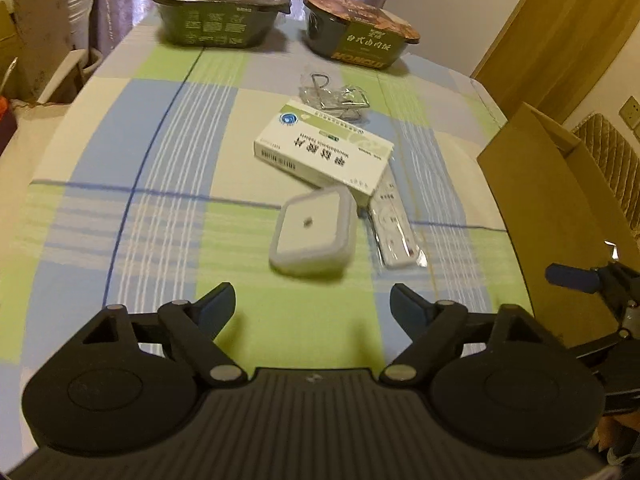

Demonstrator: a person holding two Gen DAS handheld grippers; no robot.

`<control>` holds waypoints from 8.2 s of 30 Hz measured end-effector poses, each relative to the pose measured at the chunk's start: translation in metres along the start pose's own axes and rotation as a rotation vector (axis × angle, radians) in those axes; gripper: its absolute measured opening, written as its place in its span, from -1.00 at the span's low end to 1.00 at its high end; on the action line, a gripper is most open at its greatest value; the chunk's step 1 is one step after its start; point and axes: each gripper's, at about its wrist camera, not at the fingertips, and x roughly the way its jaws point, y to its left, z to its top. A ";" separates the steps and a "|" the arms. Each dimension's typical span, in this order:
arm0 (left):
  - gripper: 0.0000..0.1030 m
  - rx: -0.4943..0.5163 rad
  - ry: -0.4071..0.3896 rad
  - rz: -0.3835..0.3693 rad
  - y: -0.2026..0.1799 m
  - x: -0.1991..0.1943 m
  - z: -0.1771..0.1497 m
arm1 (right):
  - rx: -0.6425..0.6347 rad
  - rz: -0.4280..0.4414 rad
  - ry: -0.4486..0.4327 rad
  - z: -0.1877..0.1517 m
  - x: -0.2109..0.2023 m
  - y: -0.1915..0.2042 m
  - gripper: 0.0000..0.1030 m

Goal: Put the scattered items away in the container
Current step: 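Grasp the white square night light with the left gripper, then grasp the bagged white remote with the right gripper, then lift the night light with the left gripper while the right gripper lifts the white remote toward the box, then lower the night light into the box with the left gripper while the right gripper lowers the remote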

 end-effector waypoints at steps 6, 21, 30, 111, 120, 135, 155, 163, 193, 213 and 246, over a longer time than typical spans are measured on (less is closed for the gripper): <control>0.46 -0.003 0.053 -0.075 0.011 0.041 0.027 | -0.009 0.023 -0.028 0.019 0.041 -0.005 1.00; 0.18 0.020 0.109 -0.144 0.018 0.075 0.037 | 0.011 0.045 0.011 0.034 0.112 0.001 0.05; 0.17 0.207 0.119 -0.071 -0.014 0.059 0.019 | 0.066 0.021 0.077 0.009 0.075 -0.008 -0.15; 0.21 0.411 0.157 0.092 -0.093 -0.048 -0.131 | 0.139 -0.016 0.070 -0.106 -0.065 0.007 -0.20; 0.21 0.409 0.128 0.097 -0.099 -0.069 -0.135 | 0.141 -0.027 0.027 -0.101 -0.090 0.007 -0.20; 0.21 0.433 0.075 0.083 -0.126 -0.103 -0.144 | 0.166 -0.060 -0.042 -0.108 -0.139 0.004 -0.20; 0.21 0.475 0.021 0.054 -0.162 -0.127 -0.146 | 0.218 -0.111 -0.131 -0.113 -0.189 -0.016 -0.20; 0.21 0.477 0.010 0.044 -0.167 -0.132 -0.143 | 0.232 -0.124 -0.144 -0.113 -0.196 -0.026 -0.20; 0.21 0.523 -0.097 -0.133 -0.299 -0.106 -0.052 | 0.278 -0.271 -0.250 -0.084 -0.223 -0.150 -0.20; 0.21 0.477 -0.079 -0.186 -0.353 -0.054 -0.015 | 0.290 -0.286 -0.255 -0.064 -0.201 -0.210 -0.20; 0.21 0.400 -0.011 -0.198 -0.352 0.006 -0.001 | 0.299 -0.272 -0.204 -0.058 -0.155 -0.234 -0.20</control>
